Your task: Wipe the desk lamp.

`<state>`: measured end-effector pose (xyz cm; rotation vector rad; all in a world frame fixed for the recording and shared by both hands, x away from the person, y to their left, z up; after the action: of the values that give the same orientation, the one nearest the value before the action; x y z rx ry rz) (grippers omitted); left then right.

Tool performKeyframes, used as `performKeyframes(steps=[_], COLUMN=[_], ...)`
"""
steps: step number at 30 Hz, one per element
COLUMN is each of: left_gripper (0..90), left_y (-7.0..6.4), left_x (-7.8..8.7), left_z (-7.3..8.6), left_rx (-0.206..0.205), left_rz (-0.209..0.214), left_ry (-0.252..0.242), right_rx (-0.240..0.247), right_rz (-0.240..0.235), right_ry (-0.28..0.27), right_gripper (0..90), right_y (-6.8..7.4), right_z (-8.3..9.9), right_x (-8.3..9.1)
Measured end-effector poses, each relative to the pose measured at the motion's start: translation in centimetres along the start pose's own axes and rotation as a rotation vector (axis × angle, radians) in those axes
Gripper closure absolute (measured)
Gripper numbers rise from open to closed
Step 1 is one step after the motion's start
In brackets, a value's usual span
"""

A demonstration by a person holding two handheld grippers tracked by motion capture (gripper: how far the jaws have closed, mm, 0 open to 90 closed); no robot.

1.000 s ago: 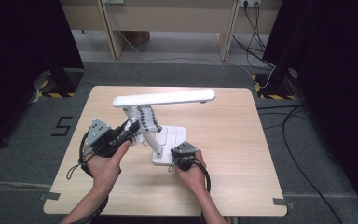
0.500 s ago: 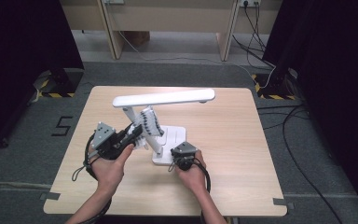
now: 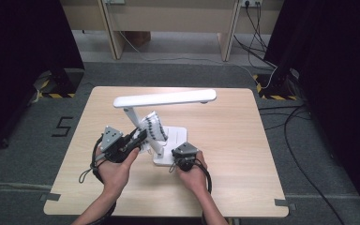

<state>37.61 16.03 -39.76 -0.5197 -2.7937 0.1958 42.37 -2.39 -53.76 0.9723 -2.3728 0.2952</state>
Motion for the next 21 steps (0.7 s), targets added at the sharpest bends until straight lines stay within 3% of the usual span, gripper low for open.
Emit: performKeyframes(steps=[21], left_gripper=[71.2], left_y=[-0.6], left_x=[-1.9], left_z=[3.1], left_rx=[-0.022], left_rz=[-0.019], left_ry=[0.083], right_rx=[0.005], right_rz=[-0.001], right_ry=[0.0], right_gripper=[90.0], right_y=[0.0], right_z=[0.0], right_x=[0.0])
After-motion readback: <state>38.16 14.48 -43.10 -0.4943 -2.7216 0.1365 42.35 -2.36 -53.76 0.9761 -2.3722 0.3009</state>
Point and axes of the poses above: each handheld gripper's, and its own axes: x roughly backward along the jaws, z roughly out of its underside, y roughly to its left, the point moved 4 cm from there along -x, roughly forward along the jaws, and after that the axes turned 6 degrees about -z, right-handed, at the moved point
